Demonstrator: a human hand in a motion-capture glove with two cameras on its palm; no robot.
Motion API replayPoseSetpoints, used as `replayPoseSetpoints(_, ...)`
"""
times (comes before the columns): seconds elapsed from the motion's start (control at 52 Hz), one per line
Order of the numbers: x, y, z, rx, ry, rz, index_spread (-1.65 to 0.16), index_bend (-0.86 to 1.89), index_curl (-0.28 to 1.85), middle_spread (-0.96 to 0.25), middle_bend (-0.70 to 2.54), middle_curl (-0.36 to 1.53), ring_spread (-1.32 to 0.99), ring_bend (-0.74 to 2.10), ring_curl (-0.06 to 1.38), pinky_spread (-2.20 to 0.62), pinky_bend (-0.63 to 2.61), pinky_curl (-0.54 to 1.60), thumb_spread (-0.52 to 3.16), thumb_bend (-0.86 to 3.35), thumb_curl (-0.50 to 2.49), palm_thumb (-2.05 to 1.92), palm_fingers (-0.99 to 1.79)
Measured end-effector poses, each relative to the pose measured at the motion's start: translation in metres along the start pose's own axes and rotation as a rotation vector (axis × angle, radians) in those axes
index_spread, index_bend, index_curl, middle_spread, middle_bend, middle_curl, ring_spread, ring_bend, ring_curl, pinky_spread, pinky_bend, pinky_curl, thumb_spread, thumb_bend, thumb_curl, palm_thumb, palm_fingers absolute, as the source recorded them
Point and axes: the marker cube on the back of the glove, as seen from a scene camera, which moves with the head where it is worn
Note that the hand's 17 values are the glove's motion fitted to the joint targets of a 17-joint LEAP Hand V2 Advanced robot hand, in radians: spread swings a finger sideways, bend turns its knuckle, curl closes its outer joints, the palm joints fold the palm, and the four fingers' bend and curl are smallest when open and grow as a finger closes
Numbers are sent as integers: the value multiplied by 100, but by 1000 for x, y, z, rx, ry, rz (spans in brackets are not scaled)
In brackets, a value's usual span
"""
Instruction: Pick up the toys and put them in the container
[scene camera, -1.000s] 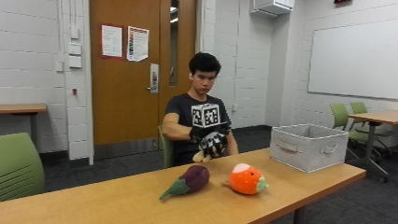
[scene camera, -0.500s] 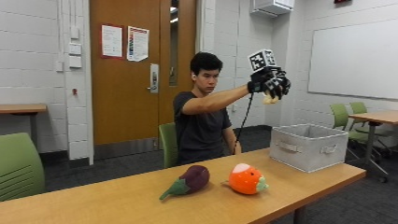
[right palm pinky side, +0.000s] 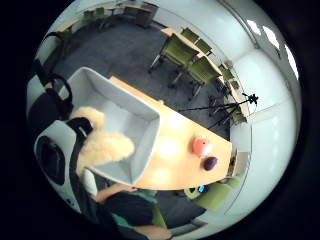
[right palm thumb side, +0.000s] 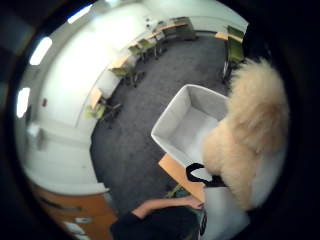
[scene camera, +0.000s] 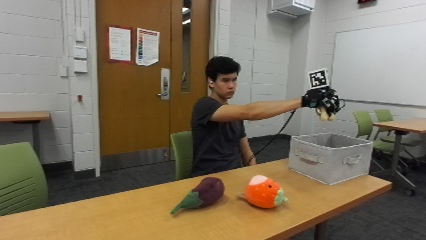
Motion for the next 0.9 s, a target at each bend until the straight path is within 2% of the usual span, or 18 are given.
replayPoseSetpoints(0.077,2,-1,19,-140,69,165,-53,11,115,-43,62,59,-42,110,44,-44,91,38,71,6,87,67,99)
replayPoseSetpoints(0.096,2,-1,22,-163,68,198,-52,2,113,-43,63,60,-42,110,44,-42,94,39,76,0,83,59,91)
replayPoseSetpoints(0.135,5,2,25,-187,75,181,-51,0,111,-43,65,61,-43,113,46,-41,96,39,85,-5,79,51,88)
replayPoseSetpoints(0.154,9,4,27,-190,90,153,-50,-4,108,-43,65,61,-42,111,45,-39,99,40,91,-10,74,41,78)
replayPoseSetpoints(0.173,13,6,27,-188,107,134,-48,-16,103,-41,60,60,-39,108,44,-36,105,43,91,-19,69,23,45)
replayPoseSetpoints(0.192,16,7,28,-183,118,130,-46,-17,100,-38,57,60,-36,106,46,-33,114,48,91,-20,66,14,27)
replayPoseSetpoints(0.212,18,7,27,-176,118,136,-45,-15,98,-37,59,61,-35,108,48,-32,118,49,92,-17,64,11,24)
replayPoseSetpoints(0.231,19,8,26,-167,109,145,-44,-16,93,-32,48,58,-30,99,45,-29,129,51,91,-19,61,2,1)
replayPoseSetpoints(0.269,20,9,23,-152,87,155,-42,-10,86,-26,42,56,-24,93,43,-25,140,52,90,-16,58,-7,-12)
replayPoseSetpoints(0.327,21,15,19,-138,120,90,-39,-7,76,-21,39,52,-19,89,38,-19,144,49,89,-13,53,-11,-13)
replayPoseSetpoints(0.385,-15,24,17,-117,128,-3,-37,-3,68,-17,38,51,-15,88,34,-15,146,48,89,-12,49,-12,-14)
replayPoseSetpoints(0.442,-36,28,14,-93,133,67,-35,1,62,-14,39,51,-12,87,33,-11,141,46,89,-11,45,-12,-17)
replayPoseSetpoints(0.5,-25,38,7,-85,103,19,-34,5,57,-12,40,50,-11,85,32,-9,136,44,90,-11,42,-13,-16)
replayPoseSetpoints(0.596,7,50,-6,-47,160,227,-35,13,54,-13,42,50,-14,80,31,-8,124,40,91,-11,37,-13,-10)
replayPoseSetpoints(0.712,88,86,-25,-22,218,344,-37,18,52,-16,45,50,-21,78,29,-10,111,36,91,-10,32,-13,-2)
replayPoseSetpoints(0.808,188,130,-30,9,298,452,-38,20,52,-18,45,49,-27,75,28,-11,106,33,92,-10,29,-13,1)
replayPoseSetpoints(0.904,232,156,-15,-5,333,492,-39,22,51,-20,45,48,-31,73,27,-12,100,31,91,-10,27,-13,6)
